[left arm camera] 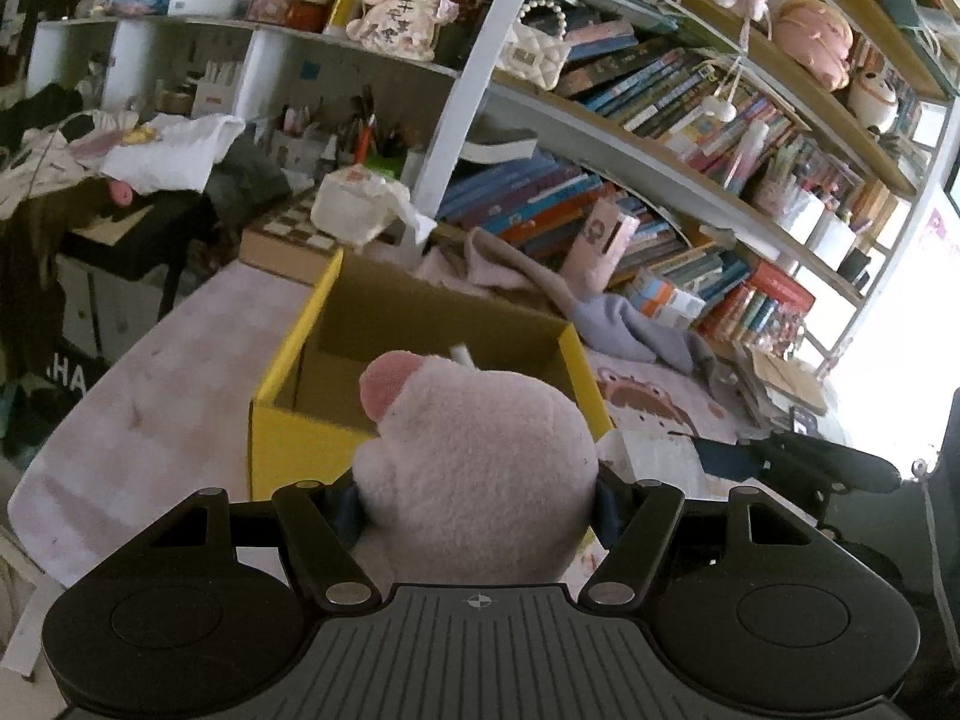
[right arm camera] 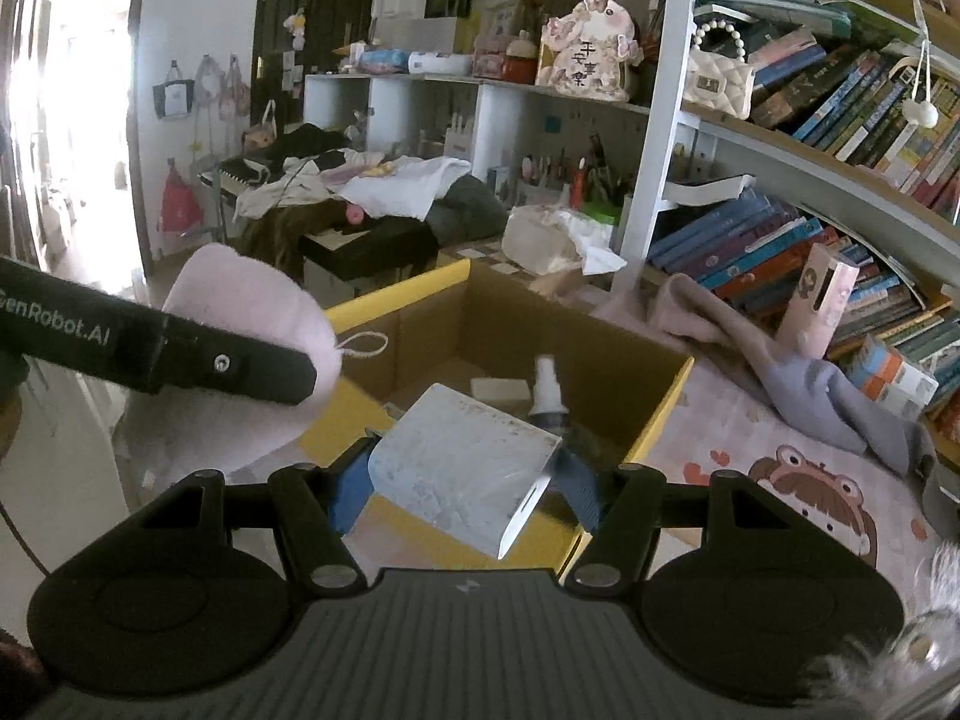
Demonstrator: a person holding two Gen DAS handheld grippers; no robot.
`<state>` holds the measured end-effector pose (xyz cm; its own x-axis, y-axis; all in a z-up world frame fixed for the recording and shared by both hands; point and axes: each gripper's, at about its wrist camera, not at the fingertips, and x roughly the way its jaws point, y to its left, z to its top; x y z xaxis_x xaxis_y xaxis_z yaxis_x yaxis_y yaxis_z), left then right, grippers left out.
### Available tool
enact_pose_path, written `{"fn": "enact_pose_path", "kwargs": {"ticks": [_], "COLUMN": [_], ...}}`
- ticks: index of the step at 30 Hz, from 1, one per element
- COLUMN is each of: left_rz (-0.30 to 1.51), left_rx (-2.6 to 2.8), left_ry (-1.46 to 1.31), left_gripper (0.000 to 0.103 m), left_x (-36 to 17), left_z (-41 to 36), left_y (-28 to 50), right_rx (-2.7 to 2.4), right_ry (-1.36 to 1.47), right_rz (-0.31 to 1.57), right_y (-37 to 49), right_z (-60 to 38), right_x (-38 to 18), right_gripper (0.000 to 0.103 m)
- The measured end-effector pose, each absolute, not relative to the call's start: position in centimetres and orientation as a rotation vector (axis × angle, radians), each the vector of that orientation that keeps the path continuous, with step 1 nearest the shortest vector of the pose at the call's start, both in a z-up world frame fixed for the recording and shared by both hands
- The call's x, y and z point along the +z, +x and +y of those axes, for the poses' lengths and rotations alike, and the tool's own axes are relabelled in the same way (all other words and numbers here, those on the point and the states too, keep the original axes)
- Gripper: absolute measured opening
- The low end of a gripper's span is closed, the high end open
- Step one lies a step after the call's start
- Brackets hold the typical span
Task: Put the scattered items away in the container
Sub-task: 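Carry the plush pig with left tool while right tool carries the block to the box, then lower the pig and block into the yellow box and open both tools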
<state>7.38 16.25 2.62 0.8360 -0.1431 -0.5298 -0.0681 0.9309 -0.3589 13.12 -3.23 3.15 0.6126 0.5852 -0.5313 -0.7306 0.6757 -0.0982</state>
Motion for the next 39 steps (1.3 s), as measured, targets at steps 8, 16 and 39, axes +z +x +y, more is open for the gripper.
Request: {"fn": "enact_pose_path", "kwargs": {"ticks": [8, 16, 39], "left_rz": [0.589, 0.598, 0.824], "left_rx": [-0.019, -0.013, 0.034], "left_ry": [-0.378, -0.347, -0.320], "left_gripper": [0.069, 0.069, 0.074], "left_x": [2.2, 1.6, -4.7], "left_z": [16.9, 17.6, 17.9], "left_y": [11.1, 15.8, 24.5], "right_rx": [0.783, 0.803, 0.830], "right_ry": [-0.327, -0.328, -0.465], "right_rz": [0.502, 0.553, 0.897], "right_y": [17.2, 21.8, 29.5], "right_z": [-2.1, 0.6, 5.9], "right_x": [2.9, 2.0, -3.6], "right_gripper": [0.062, 0.062, 0.063]}}
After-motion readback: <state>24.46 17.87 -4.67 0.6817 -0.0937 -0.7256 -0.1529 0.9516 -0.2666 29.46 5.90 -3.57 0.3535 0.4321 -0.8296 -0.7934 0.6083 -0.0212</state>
